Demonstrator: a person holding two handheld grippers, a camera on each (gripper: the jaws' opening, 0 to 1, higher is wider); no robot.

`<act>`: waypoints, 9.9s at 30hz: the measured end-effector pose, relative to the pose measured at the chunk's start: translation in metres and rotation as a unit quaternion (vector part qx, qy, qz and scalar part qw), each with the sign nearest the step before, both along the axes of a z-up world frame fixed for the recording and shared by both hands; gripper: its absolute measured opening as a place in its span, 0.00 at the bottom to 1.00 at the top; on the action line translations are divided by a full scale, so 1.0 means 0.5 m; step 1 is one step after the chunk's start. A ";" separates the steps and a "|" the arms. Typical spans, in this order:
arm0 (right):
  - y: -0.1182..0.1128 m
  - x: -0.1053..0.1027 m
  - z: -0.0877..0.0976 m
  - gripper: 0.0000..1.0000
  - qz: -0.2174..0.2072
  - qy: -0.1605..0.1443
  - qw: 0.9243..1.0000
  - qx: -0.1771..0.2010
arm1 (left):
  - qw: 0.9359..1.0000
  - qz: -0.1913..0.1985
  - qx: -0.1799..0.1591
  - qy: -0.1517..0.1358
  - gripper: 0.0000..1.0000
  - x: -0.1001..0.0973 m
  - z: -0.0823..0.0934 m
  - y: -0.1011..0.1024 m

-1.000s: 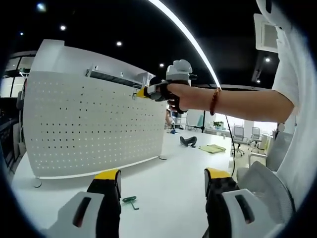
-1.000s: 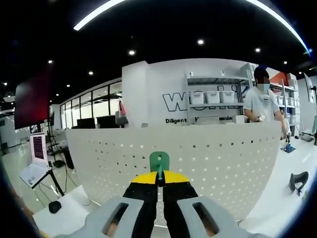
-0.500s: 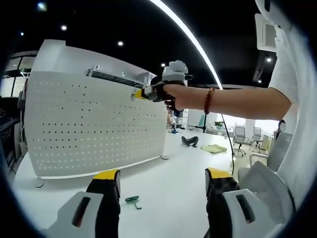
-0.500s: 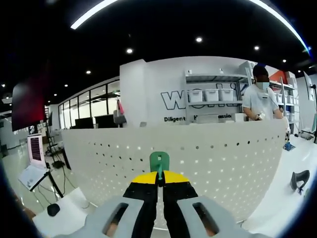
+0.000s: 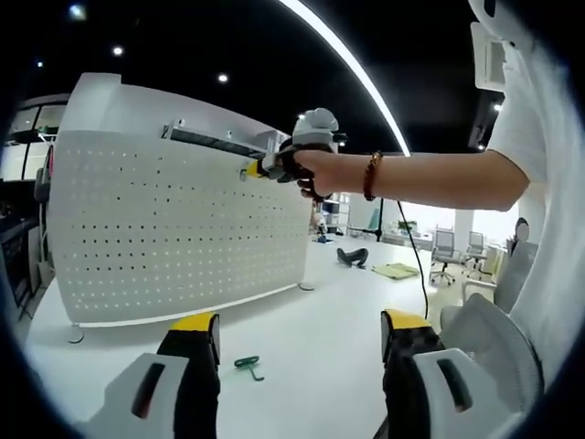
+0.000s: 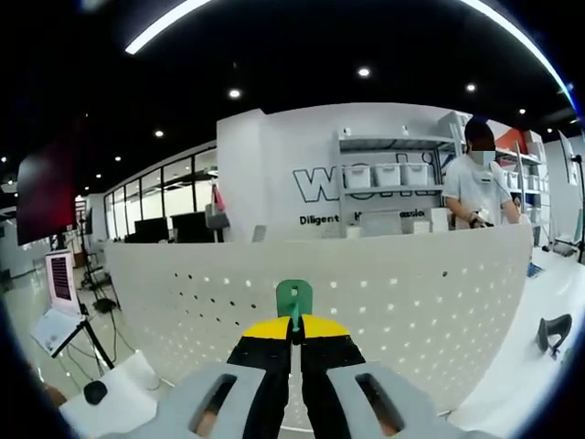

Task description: Insert the hook assembly into the mounting plate slot until the hook locks in place.

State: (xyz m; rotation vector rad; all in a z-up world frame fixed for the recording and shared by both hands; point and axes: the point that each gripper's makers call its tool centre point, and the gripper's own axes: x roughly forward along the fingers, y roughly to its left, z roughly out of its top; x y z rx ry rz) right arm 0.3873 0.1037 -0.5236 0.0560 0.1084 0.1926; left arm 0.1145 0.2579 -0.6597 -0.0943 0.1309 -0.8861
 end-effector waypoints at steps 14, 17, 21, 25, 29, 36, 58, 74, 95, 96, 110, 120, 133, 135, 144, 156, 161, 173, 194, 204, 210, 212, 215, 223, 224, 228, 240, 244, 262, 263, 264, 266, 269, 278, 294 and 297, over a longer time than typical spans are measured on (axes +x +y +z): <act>-0.005 0.028 -0.008 0.01 -0.012 0.005 1.000 0.001 | 1.000 0.004 0.005 0.001 0.74 0.005 -0.005 0.010; -0.009 0.034 -0.008 0.01 -0.018 0.005 1.000 0.002 | 1.000 0.006 0.002 0.003 0.74 0.006 -0.004 0.014; -0.007 0.043 -0.011 0.01 -0.018 0.006 1.000 -0.006 | 1.000 0.003 0.006 0.000 0.74 0.004 -0.004 0.017; -0.005 0.048 -0.013 0.01 -0.019 0.007 1.000 -0.004 | 1.000 0.003 0.006 0.000 0.74 0.003 -0.004 0.019; -0.002 0.057 -0.018 0.01 -0.019 0.012 1.000 -0.012 | 1.000 0.002 0.008 -0.001 0.74 0.004 -0.005 0.019; -0.006 0.060 -0.020 0.01 -0.030 0.013 0.999 -0.005 | 1.000 -0.002 0.008 -0.001 0.75 0.004 -0.007 0.019; 0.004 0.053 -0.030 0.02 -0.065 0.012 0.998 -0.016 | 1.000 -0.001 0.006 0.006 0.75 0.006 -0.013 0.025; 0.018 0.034 -0.057 0.11 -0.029 0.033 0.998 -0.036 | 1.000 -0.008 0.019 0.000 0.76 -0.006 0.002 0.022; 0.016 -0.067 -0.089 0.12 0.004 0.031 0.999 -0.027 | 1.000 -0.009 0.028 -0.004 0.76 -0.048 0.018 0.000; 0.017 -0.075 -0.092 0.12 0.005 0.034 0.999 -0.022 | 0.999 -0.008 0.031 -0.006 0.76 -0.053 0.020 0.001; 0.028 -0.195 -0.109 0.11 -0.001 0.036 0.999 -0.019 | 0.999 -0.028 0.027 -0.018 0.75 -0.113 0.049 0.020; 0.060 -0.276 -0.149 0.11 -0.020 0.049 0.998 -0.017 | 0.998 -0.059 0.032 -0.015 0.74 -0.153 0.041 0.071; 0.122 -0.301 -0.244 0.12 0.051 0.089 0.994 -0.035 | 0.997 -0.054 0.058 -0.017 0.74 -0.148 0.038 0.080; 0.131 -0.294 -0.262 0.12 0.071 0.095 0.992 -0.034 | 0.997 -0.048 0.058 -0.018 0.74 -0.146 0.044 0.076; 0.151 -0.289 -0.329 0.13 0.127 0.115 0.984 -0.040 | 0.998 -0.029 0.057 -0.017 0.73 -0.122 0.041 0.057; 0.149 -0.303 -0.410 0.12 0.160 0.142 0.977 -0.021 | 0.997 -0.028 0.074 0.005 0.73 -0.098 0.019 0.041; 0.148 -0.304 -0.439 0.12 0.170 0.160 0.972 -0.014 | 0.997 -0.027 0.074 0.014 0.73 -0.089 0.010 0.038; 0.142 -0.304 -0.516 0.12 0.177 0.196 0.964 -0.027 | 0.995 -0.045 0.084 0.038 0.73 -0.077 -0.021 0.027; 0.171 -0.312 -0.602 0.12 0.229 0.252 0.939 -0.052 | 0.992 -0.063 0.096 0.061 0.72 -0.061 -0.050 0.026; 0.173 -0.302 -0.630 0.11 0.234 0.261 0.935 -0.060 | 0.992 -0.051 0.092 0.065 0.72 -0.050 -0.051 0.035; 0.174 -0.301 -0.646 0.11 0.235 0.266 0.933 -0.054 | 0.992 -0.048 0.094 0.076 0.71 -0.052 -0.061 0.040; 0.178 -0.300 -0.645 0.11 0.237 0.264 0.934 -0.051 | 0.992 -0.048 0.093 0.074 0.71 -0.052 -0.061 0.040; 0.180 -0.297 -0.647 0.09 0.236 0.262 0.934 -0.059 | 0.992 -0.048 0.091 0.075 0.71 -0.050 -0.061 0.041; 0.177 -0.293 -0.658 0.06 0.236 0.268 0.932 -0.067 | 0.992 -0.049 0.089 0.077 0.69 -0.049 -0.061 0.039; 0.175 -0.293 -0.660 0.05 0.235 0.270 0.932 -0.064 | 0.992 -0.049 0.090 0.080 0.68 -0.049 -0.064 0.040; 0.174 -0.292 -0.656 0.03 0.235 0.266 0.933 -0.062 | 0.992 -0.050 0.088 0.079 0.68 -0.050 -0.064 0.038; 0.178 -0.300 -0.641 0.02 0.254 0.250 0.931 -0.080 | 0.992 -0.055 0.090 0.074 0.68 -0.057 -0.064 0.031; 0.190 -0.299 -0.639 0.06 0.261 0.243 0.931 -0.078 | 0.992 -0.052 0.089 0.076 0.68 -0.055 -0.065 0.036; 0.227 -0.275 -0.645 0.08 0.291 0.237 0.922 -0.091 | 0.992 -0.039 0.090 0.085 0.67 -0.044 -0.071 0.051; 0.229 -0.275 -0.646 0.07 0.293 0.238 0.922 -0.092 | 0.992 -0.039 0.090 0.086 0.67 -0.044 -0.072 0.052; 0.230 -0.275 -0.647 0.07 0.293 0.241 0.920 -0.095 | 0.991 -0.038 0.090 0.087 0.68 -0.044 -0.073 0.052; 0.229 -0.274 -0.650 0.06 0.295 0.242 0.919 -0.099 | 0.991 -0.036 0.092 0.089 0.68 -0.043 -0.075 0.055; 0.229 -0.274 -0.649 0.05 0.296 0.241 0.919 -0.100 | 0.991 -0.034 0.091 0.089 0.68 -0.041 -0.076 0.058; 0.235 -0.276 -0.649 0.03 0.299 0.243 0.917 -0.100 | 0.992 -0.030 0.089 0.088 0.68 -0.040 -0.074 0.061; 0.221 -0.307 -0.599 0.01 0.284 0.241 0.924 -0.083 | 0.993 -0.036 0.082 0.078 0.67 -0.045 -0.065 0.049; 0.220 -0.318 -0.590 0.01 0.283 0.243 0.924 -0.085 | 0.993 -0.038 0.083 0.074 0.67 -0.047 -0.062 0.046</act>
